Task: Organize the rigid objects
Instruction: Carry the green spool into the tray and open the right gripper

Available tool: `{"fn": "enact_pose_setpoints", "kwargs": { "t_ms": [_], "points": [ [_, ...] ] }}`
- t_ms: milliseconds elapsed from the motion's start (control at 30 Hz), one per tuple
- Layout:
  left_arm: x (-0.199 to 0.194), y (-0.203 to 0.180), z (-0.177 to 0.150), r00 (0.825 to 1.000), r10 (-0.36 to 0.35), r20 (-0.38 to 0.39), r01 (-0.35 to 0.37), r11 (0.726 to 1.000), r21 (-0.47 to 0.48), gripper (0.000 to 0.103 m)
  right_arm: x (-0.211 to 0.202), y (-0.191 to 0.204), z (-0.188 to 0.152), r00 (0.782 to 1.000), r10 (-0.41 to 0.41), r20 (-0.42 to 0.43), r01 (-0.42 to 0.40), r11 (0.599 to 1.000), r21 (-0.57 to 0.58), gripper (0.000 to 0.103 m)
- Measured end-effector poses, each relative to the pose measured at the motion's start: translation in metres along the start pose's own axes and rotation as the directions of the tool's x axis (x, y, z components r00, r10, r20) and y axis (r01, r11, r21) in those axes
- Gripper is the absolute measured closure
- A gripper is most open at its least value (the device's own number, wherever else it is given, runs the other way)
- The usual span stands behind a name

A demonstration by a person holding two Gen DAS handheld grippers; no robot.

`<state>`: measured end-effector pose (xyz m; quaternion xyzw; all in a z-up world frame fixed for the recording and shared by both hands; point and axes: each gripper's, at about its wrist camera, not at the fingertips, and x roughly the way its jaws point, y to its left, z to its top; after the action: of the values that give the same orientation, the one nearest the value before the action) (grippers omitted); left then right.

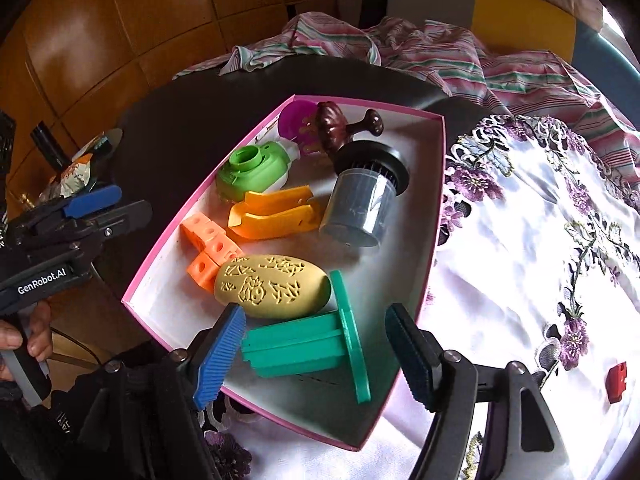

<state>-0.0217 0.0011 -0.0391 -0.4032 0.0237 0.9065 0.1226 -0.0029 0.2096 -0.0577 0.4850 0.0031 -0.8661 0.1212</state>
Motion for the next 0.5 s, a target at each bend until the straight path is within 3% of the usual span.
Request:
{"fn": "enact_pose_setpoints", "kwargs": {
  "t_ms": [500],
  "points": [
    [0.0, -0.013, -0.002, 1.0, -0.002, 0.005, 0.002, 0.999, 0.05, 0.034, -0.02, -0.036, -0.008, 0.998, -0.068, 0.011, 0.067, 0.995, 0.079, 0.029]
  ]
}}
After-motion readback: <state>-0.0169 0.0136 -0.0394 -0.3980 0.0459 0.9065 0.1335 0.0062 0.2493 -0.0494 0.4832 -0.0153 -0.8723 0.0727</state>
